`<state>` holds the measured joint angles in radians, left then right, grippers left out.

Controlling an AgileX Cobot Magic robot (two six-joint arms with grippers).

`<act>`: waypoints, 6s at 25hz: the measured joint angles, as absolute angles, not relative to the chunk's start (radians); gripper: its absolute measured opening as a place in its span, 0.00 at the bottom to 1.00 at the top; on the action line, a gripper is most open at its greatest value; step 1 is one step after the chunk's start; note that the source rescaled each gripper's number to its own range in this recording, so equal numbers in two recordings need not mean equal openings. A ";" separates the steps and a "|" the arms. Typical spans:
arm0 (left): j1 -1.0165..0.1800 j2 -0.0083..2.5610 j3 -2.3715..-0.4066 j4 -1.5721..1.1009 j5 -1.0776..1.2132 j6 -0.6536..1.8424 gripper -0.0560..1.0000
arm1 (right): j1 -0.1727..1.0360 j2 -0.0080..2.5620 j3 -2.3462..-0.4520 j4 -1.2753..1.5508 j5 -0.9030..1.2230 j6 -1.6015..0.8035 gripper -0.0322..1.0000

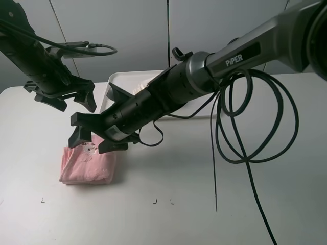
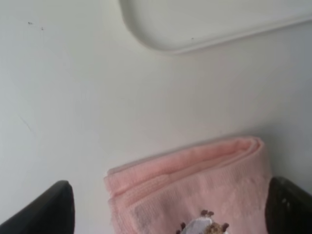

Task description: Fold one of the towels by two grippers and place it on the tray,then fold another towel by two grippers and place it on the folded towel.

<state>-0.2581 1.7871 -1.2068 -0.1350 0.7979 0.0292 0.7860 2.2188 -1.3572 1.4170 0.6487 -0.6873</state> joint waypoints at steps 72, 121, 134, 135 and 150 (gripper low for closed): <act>-0.258 1.787 -1.207 -0.224 0.812 0.129 1.00 | 0.585 2.251 -1.863 0.560 0.620 -0.304 0.06; -0.191 1.322 -0.907 -0.182 0.731 0.133 1.00 | 0.378 1.811 -1.442 0.168 0.679 -0.095 1.00; -0.162 0.733 -0.727 -0.106 0.881 0.069 1.00 | 0.378 1.013 -0.811 0.168 0.660 -0.091 1.00; -0.162 0.701 -0.727 -0.095 0.913 0.063 1.00 | 0.378 0.961 -0.777 0.166 0.677 -0.088 1.00; -0.162 0.313 -0.720 -0.043 1.158 0.014 1.00 | 0.378 0.279 -0.585 0.067 1.034 0.000 1.00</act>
<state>-0.1622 0.3134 -0.7199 -0.0425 1.1576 0.0139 0.3780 0.2791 -0.5852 0.0675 1.0337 0.0000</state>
